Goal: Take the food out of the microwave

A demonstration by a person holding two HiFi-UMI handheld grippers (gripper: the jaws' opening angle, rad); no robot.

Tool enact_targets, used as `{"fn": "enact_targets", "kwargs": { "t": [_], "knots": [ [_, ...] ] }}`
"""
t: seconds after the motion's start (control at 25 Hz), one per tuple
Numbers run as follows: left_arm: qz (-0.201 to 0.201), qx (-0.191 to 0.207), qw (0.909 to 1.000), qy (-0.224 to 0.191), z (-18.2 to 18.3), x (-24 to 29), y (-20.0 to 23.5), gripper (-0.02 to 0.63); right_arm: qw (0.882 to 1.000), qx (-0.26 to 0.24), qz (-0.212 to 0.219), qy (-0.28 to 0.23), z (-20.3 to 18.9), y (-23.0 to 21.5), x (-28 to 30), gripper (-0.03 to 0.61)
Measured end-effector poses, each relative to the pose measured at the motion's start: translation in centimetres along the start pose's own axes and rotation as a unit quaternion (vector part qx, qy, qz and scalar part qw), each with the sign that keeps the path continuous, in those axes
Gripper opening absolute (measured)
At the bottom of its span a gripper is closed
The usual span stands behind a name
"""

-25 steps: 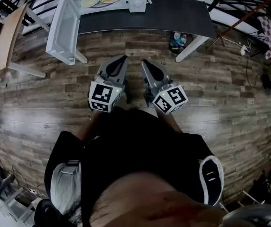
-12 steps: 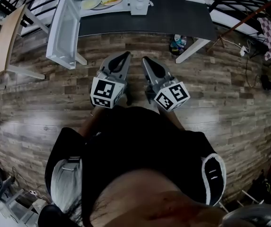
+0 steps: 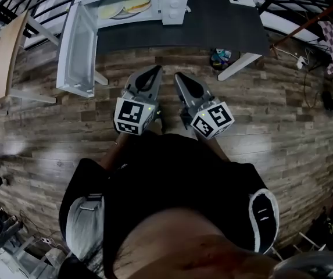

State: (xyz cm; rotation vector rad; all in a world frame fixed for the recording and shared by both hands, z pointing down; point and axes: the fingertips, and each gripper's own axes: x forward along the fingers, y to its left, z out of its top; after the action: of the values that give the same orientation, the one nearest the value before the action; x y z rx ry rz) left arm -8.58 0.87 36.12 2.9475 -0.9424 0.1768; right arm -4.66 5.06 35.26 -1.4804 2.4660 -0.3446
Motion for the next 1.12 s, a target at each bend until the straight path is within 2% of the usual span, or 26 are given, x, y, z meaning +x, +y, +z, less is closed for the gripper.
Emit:
{"fn": "enact_targets", "kwargs": {
  "t": [0.4, 1.12],
  "knots": [
    [0.009, -0.015, 0.9997, 0.017, -1.2, 2.1, 2.9, 0.007, 1.0, 0.008, 0.0, 0.014, -0.7, -2.5, 3.1, -0.002],
    [0.003, -0.024, 0.9997, 0.009, -0.3, 5.3, 6.3, 0.008, 1.0, -0.003, -0.01, 0.024, 0.8, -4.5, 6.8, -0.002]
  ]
}}
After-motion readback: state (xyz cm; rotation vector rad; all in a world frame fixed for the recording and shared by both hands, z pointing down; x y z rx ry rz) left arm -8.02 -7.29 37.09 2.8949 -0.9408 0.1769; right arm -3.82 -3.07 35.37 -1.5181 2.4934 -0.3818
